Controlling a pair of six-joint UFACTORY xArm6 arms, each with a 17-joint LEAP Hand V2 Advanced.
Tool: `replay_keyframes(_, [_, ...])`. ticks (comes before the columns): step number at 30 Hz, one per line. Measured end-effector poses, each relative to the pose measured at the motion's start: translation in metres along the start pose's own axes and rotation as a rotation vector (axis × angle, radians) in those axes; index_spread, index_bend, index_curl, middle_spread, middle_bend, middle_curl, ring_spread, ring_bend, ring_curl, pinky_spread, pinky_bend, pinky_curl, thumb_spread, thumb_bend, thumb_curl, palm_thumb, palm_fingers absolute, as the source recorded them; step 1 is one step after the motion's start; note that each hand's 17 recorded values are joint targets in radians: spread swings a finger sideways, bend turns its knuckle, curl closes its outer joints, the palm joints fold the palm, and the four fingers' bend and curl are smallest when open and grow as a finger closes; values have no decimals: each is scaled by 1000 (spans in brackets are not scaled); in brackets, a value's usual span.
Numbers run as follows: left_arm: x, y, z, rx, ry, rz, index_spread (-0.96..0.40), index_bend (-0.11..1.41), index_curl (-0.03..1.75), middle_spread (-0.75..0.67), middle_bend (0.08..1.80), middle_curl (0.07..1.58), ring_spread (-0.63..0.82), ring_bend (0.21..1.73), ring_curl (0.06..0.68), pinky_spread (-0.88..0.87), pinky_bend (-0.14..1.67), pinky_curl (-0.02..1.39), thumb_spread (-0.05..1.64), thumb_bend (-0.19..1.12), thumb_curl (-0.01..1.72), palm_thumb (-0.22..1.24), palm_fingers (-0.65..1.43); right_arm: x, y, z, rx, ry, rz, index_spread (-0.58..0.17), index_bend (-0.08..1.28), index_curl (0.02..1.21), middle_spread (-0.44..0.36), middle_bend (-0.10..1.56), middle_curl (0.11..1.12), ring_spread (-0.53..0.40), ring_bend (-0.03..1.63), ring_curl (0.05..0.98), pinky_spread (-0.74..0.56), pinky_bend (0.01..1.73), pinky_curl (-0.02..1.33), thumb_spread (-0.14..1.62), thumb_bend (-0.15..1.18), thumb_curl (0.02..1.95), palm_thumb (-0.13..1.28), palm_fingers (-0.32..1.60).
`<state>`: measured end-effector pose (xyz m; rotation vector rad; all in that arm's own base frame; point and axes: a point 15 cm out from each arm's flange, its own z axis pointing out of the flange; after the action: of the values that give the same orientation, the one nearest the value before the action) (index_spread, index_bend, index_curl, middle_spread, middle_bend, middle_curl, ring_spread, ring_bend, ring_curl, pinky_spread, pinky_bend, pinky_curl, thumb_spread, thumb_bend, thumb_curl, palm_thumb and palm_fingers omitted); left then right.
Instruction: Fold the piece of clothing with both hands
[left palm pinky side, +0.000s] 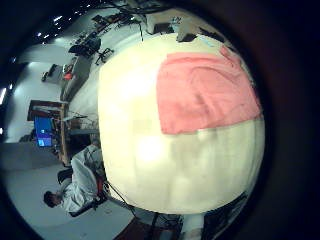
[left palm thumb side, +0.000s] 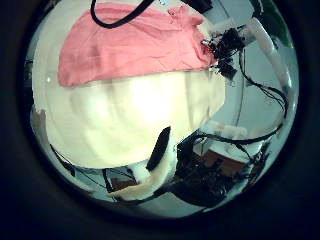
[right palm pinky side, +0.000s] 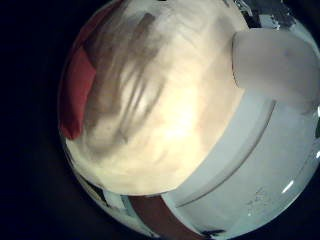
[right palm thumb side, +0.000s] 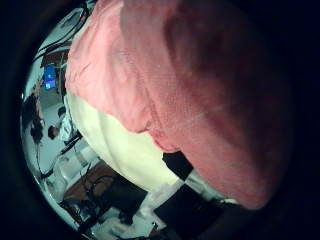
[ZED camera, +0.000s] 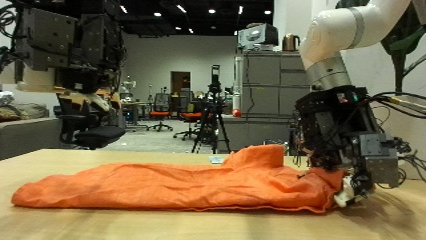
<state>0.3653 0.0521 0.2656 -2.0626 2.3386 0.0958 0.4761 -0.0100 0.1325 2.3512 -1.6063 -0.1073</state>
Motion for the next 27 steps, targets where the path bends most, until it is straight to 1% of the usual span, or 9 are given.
replay_keyframes(4, [0, 1, 1, -1, 0, -2, 20, 172, 324, 358, 176, 254, 554, 390, 231, 527, 247, 318, 1131, -20, 263, 192, -18, 2, 1, -2, 2, 10, 2, -358, 206, 311, -83, 312, 353, -82, 463, 276, 47, 270, 269, 936, -2, 349, 659, 595])
replay_keyframes(5, [0, 1, 0, 0, 1, -3, 22, 171, 324, 358, 179, 255, 554, 390, 231, 527, 246, 318, 1130, -20, 263, 192, -17, 4, 1, -3, 2, 21, -2, -380, 204, 303, -123, 350, 361, -153, 536, 278, -54, 324, 257, 931, 6, 357, 702, 847])
replay_keyframes(7, [-1, -1, -1, 1, 0, -1, 28, 172, 324, 357, 182, 256, 554, 388, 229, 527, 244, 317, 1129, -20, 264, 191, -14, 8, 0, -7, 10, 40, -4, -408, 245, 336, -172, 388, 385, -251, 597, 303, -230, 391, 268, 920, 3, 368, 756, 1054])
replay_keyframes(8, [-1, 0, -1, 2, -1, -2, 26, 173, 324, 357, 180, 257, 554, 389, 230, 527, 242, 317, 1129, -20, 264, 191, -12, 10, 0, -9, 17, 45, -3, -425, 356, 383, -203, 479, 425, -297, 631, 327, -337, 443, 284, 906, 19, 381, 813, 1314])
replay_keyframes(9, [-2, 0, -2, 4, -2, -4, 23, 172, 324, 353, 179, 257, 553, 392, 230, 527, 241, 316, 1129, -19, 264, 191, -11, 12, 2, -13, 24, 52, 1, -431, 410, 419, -224, 544, 456, -326, 684, 360, -412, 494, 311, 892, 21, 388, 848, 1381])
replay_keyframes(11, [-3, 0, -2, 5, -3, -5, 29, 175, 326, 351, 178, 258, 553, 392, 230, 527, 240, 316, 1128, -19, 265, 191, -10, 15, 4, -21, 48, 62, 8, -442, 486, 483, -249, 673, 517, -344, 801, 415, -507, 612, 358, 858, 33, 411, 930, 1419])
replay_keyframes(14, [-7, 0, 0, -2, -5, -10, 31, 182, 332, 346, 179, 258, 552, 387, 228, 526, 237, 316, 1128, -19, 265, 191, -3, 26, 11, -29, 100, 80, 24, -455, 581, 568, -265, 816, 594, -335, 955, 483, -540, 800, 436, 831, 20, 437, 989, 1380])
replay_keyframes(20, [-20, 0, -3, 3, -4, -25, 38, 182, 338, 343, 178, 259, 552, 386, 226, 519, 236, 318, 1128, -19, 266, 191, -2, 59, 48, -59, 213, 107, 87, -436, 801, 744, -232, 1037, 709, -287, 1156, 573, -459, 1053, 570, 884, -19, 457, 983, 1268])
replay_keyframes(27, [-31, 2, -1, 2, 1, -44, 34, 178, 343, 338, 179, 262, 551, 388, 228, 517, 233, 319, 1128, -19, 266, 191, 0, 72, 89, -113, 284, 145, 71, -397, 890, 856, -196, 1138, 760, -255, 1250, 607, -398, 1161, 629, 956, 7, 502, 1084, 1189])
